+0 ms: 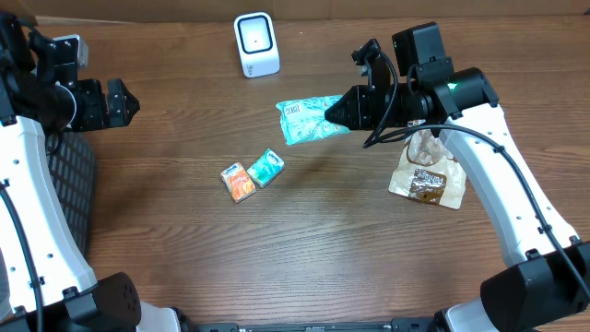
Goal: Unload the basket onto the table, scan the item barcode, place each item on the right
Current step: 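Lift the green pack and carry it toward the white scanner, then hold the green pack in front of the white scanner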
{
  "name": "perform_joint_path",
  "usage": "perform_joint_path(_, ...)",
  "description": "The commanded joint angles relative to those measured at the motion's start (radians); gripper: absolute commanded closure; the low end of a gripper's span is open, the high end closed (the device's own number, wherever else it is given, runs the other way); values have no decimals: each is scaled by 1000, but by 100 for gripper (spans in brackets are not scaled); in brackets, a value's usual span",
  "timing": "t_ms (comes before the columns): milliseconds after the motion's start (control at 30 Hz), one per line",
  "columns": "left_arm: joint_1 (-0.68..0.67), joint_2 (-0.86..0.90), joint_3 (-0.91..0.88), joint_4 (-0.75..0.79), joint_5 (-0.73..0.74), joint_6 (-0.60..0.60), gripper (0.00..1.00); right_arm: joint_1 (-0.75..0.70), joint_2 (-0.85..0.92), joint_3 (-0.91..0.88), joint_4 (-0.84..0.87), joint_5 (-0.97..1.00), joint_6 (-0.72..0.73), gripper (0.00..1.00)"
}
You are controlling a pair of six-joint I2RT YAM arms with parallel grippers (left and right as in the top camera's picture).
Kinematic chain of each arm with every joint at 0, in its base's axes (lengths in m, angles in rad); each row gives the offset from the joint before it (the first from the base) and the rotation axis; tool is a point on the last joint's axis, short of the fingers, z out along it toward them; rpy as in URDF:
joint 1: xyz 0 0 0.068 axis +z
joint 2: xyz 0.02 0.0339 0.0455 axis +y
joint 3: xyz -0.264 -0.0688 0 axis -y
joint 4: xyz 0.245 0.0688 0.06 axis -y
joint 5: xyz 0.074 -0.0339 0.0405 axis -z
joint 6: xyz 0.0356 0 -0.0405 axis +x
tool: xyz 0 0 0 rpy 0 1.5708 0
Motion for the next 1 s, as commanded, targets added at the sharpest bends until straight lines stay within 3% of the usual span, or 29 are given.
perform_joint_path(0, -7, -1, 10, 2, 1, 18, 1, -1, -21, 70, 9, 37, 40, 96)
perform_joint_path(167, -7, -1, 10, 2, 2, 18, 0, 15, 29, 254, -9, 190, 41, 96)
perform_joint_path(300, -7, -1, 10, 2, 2, 18, 1, 71, 115, 438, -13, 465, 37, 96)
perform_joint_path(533, -7, -1, 10, 2, 1, 18, 0, 215, 269, 480, 343, 1096, -186, 96)
perform_joint_path(700, -7, -1, 10, 2, 2, 18, 0, 256, 432, 480, 715, 1201, -575, 96)
perform_joint_path(967, -7, -1, 10, 2, 2, 18, 1, 256, 662, 480, 1117, 1198, -1147, 96)
